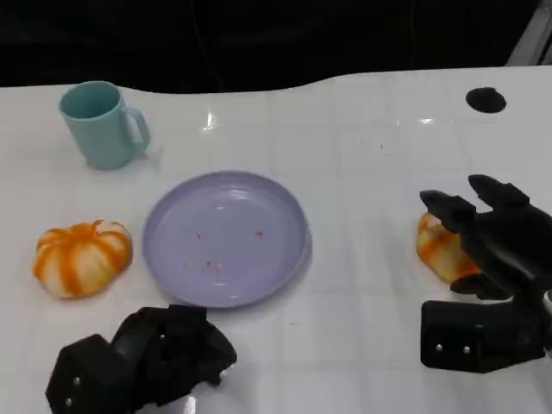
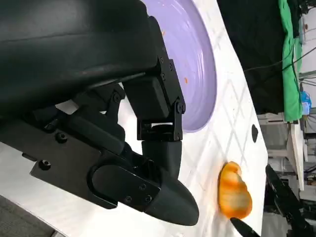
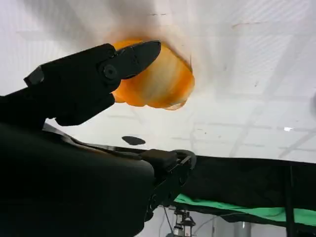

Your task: Grasp the bread from the table and place it into the plate.

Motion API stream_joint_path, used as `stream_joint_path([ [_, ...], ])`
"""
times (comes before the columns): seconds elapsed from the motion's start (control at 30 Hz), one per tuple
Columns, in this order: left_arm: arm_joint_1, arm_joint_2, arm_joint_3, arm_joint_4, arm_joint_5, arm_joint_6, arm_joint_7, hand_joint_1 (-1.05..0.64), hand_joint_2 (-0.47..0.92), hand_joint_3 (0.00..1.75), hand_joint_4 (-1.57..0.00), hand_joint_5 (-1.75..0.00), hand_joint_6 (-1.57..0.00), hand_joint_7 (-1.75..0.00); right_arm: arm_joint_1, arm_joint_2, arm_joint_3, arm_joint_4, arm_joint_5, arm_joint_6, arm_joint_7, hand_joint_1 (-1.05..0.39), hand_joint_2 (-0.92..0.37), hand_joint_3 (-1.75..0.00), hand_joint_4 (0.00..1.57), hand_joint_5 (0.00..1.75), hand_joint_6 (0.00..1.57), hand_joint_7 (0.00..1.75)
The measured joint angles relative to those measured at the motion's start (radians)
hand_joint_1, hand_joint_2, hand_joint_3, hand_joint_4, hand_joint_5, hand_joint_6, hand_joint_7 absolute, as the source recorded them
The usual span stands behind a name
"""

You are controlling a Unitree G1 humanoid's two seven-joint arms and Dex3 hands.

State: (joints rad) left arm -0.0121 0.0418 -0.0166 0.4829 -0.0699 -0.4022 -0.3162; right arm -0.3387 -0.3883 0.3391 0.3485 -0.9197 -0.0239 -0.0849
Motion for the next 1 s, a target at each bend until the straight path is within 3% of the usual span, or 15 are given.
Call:
stream_joint_path([
  [0.3,0.005,0.000,-0.001,-0.017,0.000,0.008,0.000,-1.04,0.86,0.00,-0.85,-1.56,-1.28,-0.79,-0.061,0.000,0.037,0.081,0.008,0.041,0.045,-0.25,-0.75,-0.01,0.11,0.10,0.28,0.01],
  [0.5,0.009,0.000,-0.003,-0.023,0.003,0.010,0.000,-1.05,0.86,0.00,-0.86,-1.56,-1.28,-0.79,-0.102,0.000,0.061,0.135,0.011,0.052,0.062,-0.28,-0.76,-0.01,0.21,0.12,0.38,0.04],
  [0.6,0.013,0.000,-0.003,-0.025,0.006,0.012,0.001,-1.04,0.87,0.00,-0.86,-1.56,-1.28,-0.80,-0.119,0.001,0.074,0.168,0.014,0.051,0.060,-0.26,-0.81,-0.01,0.43,0.11,0.57,0.05],
  [0.7,0.014,-0.001,-0.003,-0.025,0.006,0.012,0.001,-1.04,0.86,0.00,-0.86,-1.56,-1.27,-0.80,-0.136,0.002,0.077,0.209,0.032,0.040,0.041,-0.19,-0.85,-0.01,0.78,0.11,0.84,0.05],
  [0.73,0.014,-0.001,-0.003,-0.025,0.006,0.012,0.001,-1.04,0.86,0.00,-0.86,-1.56,-1.27,-0.80,-0.140,0.002,0.077,0.223,0.038,0.034,0.029,-0.16,-0.87,-0.01,1.00,0.20,0.97,0.09],
  [0.77,0.014,-0.001,-0.003,-0.025,0.006,0.012,0.001,-1.04,0.86,0.00,-0.86,-1.56,-1.27,-0.80,-0.144,0.003,0.077,0.237,0.046,0.022,0.011,-0.13,-0.87,-0.01,1.06,0.38,1.07,0.09],
  [0.83,0.014,-0.001,-0.003,-0.025,0.006,0.012,0.001,-1.04,0.86,0.00,-0.87,-1.56,-1.27,-0.80,-0.156,0.005,0.076,0.274,0.063,-0.012,-0.035,-0.08,-0.89,-0.01,0.97,1.12,1.24,0.09],
  [0.87,0.015,-0.001,-0.003,-0.025,0.006,0.012,0.001,-1.05,0.86,0.00,-0.87,-1.55,-1.27,-0.80,-0.163,0.006,0.076,0.296,0.074,-0.033,-0.063,-0.08,-0.89,0.00,0.94,1.30,1.27,0.09],
  [0.9,0.015,-0.001,-0.003,-0.025,0.006,0.012,0.001,-1.05,0.86,0.00,-0.87,-1.55,-1.28,-0.80,-0.169,0.006,0.076,0.316,0.079,-0.051,-0.084,-0.09,-0.89,0.00,0.91,1.43,1.29,0.08],
  [1.0,0.015,-0.001,-0.003,-0.025,0.006,0.012,0.001,-1.05,0.86,0.00,-0.87,-1.55,-1.28,-0.80,-0.192,0.006,0.080,0.371,0.088,-0.092,-0.127,-0.09,-0.92,-0.02,0.85,1.61,1.37,0.11],
])
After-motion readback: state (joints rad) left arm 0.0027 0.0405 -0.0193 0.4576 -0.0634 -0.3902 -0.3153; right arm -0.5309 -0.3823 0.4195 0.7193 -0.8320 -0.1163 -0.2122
